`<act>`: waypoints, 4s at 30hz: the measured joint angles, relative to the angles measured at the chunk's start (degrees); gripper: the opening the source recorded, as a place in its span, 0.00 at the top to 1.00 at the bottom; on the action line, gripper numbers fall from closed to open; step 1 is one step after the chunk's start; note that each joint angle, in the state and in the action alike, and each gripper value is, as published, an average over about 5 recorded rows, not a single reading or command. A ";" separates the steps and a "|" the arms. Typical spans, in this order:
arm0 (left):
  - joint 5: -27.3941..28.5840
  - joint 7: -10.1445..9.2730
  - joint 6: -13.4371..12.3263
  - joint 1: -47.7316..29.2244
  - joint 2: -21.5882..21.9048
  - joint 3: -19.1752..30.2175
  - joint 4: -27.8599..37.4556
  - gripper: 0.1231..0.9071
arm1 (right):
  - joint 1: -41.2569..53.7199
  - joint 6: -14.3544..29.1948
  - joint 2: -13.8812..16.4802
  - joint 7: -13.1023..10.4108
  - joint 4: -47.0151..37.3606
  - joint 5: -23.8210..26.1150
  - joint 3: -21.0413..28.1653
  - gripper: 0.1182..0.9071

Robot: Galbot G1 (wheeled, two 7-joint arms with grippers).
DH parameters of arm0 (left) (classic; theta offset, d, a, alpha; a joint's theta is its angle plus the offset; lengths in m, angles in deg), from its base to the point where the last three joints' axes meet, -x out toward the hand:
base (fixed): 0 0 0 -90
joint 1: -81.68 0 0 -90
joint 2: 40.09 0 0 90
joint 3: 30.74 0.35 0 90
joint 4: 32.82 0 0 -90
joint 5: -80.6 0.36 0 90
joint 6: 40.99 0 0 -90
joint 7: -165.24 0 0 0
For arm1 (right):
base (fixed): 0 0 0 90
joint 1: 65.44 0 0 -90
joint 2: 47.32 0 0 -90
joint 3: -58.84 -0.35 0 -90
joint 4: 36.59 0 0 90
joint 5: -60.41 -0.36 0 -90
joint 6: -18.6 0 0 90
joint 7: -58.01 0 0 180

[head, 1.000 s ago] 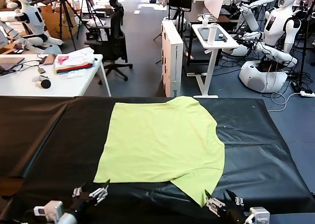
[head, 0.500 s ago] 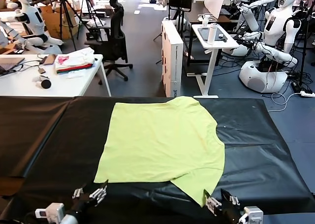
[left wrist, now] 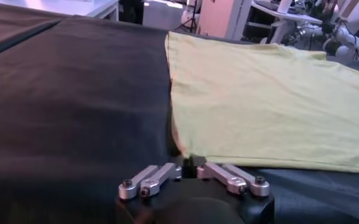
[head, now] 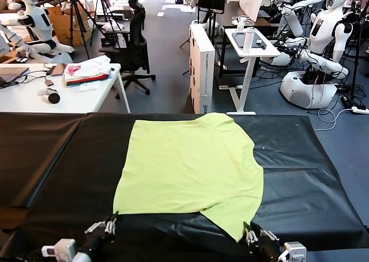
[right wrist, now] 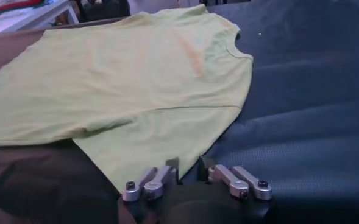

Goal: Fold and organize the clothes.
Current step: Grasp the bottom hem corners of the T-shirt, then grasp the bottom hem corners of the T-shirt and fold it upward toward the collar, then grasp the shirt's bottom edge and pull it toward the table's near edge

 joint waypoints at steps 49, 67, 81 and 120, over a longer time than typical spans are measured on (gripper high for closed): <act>-2.50 -2.37 -5.00 -24.31 -5.93 3.81 9.54 0.97 | 37.07 2.36 -1.58 2.81 -24.11 -3.46 4.40 0.97; -2.31 -2.39 -5.05 -32.62 -5.38 5.41 17.80 0.97 | 43.43 4.11 -0.83 2.97 -30.63 -2.44 7.50 0.97; -1.78 -2.53 -4.79 -34.11 -5.49 5.93 19.35 0.96 | 42.83 3.92 0.46 4.34 -29.34 -3.32 7.32 0.73; 1.37 -2.63 -3.62 -21.15 -4.86 5.53 13.01 0.22 | 23.57 0.83 8.24 7.16 -17.20 -0.81 2.12 0.41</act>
